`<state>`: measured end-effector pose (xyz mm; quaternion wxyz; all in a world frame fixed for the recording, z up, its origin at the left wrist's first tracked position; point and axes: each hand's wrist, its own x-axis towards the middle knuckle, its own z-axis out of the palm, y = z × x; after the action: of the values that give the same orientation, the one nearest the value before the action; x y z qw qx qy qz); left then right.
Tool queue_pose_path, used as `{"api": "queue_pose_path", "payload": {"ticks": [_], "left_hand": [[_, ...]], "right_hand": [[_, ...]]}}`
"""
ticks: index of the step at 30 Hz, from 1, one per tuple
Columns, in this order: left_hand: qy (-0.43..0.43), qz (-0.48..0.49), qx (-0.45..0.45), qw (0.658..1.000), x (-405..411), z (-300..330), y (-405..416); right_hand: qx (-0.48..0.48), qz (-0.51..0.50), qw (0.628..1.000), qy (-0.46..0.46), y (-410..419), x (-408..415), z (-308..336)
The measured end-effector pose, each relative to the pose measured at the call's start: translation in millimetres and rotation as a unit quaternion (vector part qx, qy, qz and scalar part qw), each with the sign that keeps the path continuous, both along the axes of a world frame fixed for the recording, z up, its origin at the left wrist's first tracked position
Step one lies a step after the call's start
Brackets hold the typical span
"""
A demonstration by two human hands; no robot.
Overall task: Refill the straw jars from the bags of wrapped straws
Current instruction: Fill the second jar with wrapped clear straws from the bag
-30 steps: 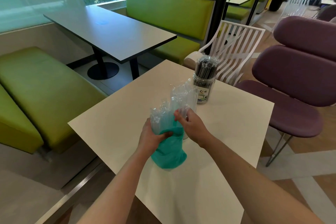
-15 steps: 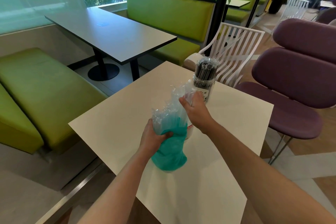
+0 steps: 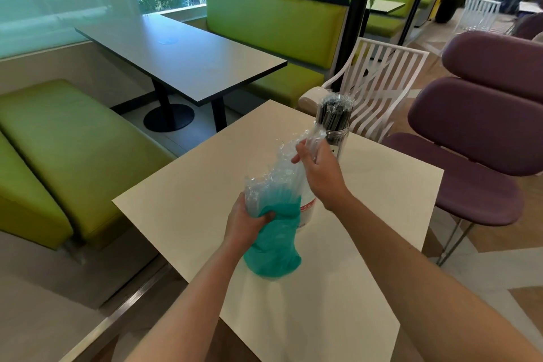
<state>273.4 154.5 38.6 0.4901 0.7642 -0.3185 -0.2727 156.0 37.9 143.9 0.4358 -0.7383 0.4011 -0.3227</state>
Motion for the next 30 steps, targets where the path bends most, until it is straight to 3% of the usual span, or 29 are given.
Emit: {"api": "queue_pose_path", "payload": {"ticks": [7,12,23,27,30], "left_hand": [[0.021,0.005,0.004,1.000,-1.5,1.2,-1.0],[0.016,0.009,0.007,1.000,1.7,-0.7,-0.4],[0.015,0.014,0.012,1.000,3.3,-0.7,2.1],[0.021,0.020,0.015,0.999,3.6,-0.3,3.0],[0.026,0.022,0.015,0.999,3.2,2.3,4.0]], "right_hand": [[-0.110,-0.025,0.992,-0.052,-18.5,-2.4,64.6],[-0.178,-0.063,0.981,-0.042,-25.0,-4.1,76.4],[-0.091,-0.037,0.993,0.067,-28.9,-7.3,12.9],[-0.154,-0.038,0.986,0.054,-28.1,-11.4,-8.8],[-0.249,-0.055,0.960,0.116,-31.6,-9.3,-20.9]]}}
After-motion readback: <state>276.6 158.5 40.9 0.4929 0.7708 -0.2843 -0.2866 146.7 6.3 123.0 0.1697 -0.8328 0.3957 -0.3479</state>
